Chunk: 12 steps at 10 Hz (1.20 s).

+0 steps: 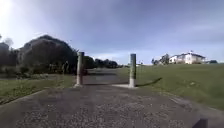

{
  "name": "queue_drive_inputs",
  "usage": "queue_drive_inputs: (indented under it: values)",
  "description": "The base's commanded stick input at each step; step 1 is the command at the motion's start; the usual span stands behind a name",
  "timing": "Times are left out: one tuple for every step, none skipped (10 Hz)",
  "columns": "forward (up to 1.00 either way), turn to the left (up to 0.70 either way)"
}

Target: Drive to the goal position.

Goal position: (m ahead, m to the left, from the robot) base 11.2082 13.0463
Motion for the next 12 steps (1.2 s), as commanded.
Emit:
queue_drive_inputs:
  values:
    - [1.0,0.0]
    - [1.0,0.0]
    - [1.0,0.0]
    - [1.0,0.0]
    - [1.0,0.0]
    - [1.0,0.0]
    - [1.0,0.2]
    - [1.0,0.27]
    - [1.0,0.27]
    - [1.0,0.27]
    - [1.0,0.27]
    - [1.0,0.27]
